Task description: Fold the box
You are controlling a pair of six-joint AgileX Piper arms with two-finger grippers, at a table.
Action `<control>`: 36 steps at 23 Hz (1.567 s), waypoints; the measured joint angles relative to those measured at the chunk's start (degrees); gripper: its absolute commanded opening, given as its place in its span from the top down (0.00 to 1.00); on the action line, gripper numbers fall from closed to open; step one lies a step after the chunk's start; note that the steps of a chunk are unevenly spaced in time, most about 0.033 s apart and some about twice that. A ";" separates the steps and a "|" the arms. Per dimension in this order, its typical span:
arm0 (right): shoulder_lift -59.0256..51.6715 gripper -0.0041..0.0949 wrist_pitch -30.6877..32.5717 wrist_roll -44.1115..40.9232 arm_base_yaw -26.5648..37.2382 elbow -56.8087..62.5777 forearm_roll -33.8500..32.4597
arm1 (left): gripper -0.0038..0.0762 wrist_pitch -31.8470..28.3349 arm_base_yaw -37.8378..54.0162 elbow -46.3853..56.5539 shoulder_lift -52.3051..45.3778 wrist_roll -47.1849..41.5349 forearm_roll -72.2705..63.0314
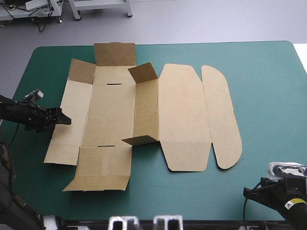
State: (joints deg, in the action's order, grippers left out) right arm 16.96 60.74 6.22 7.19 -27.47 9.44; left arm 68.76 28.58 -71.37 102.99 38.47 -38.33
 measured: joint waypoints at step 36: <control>0.00 0.98 -0.02 -0.26 0.00 0.00 -0.02 | 0.96 -1.06 -32.38 -27.35 0.84 3.37 23.74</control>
State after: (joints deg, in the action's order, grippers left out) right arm 16.96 60.71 5.96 7.19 -27.47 9.43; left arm 67.71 -3.80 -98.72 103.83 41.84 -14.59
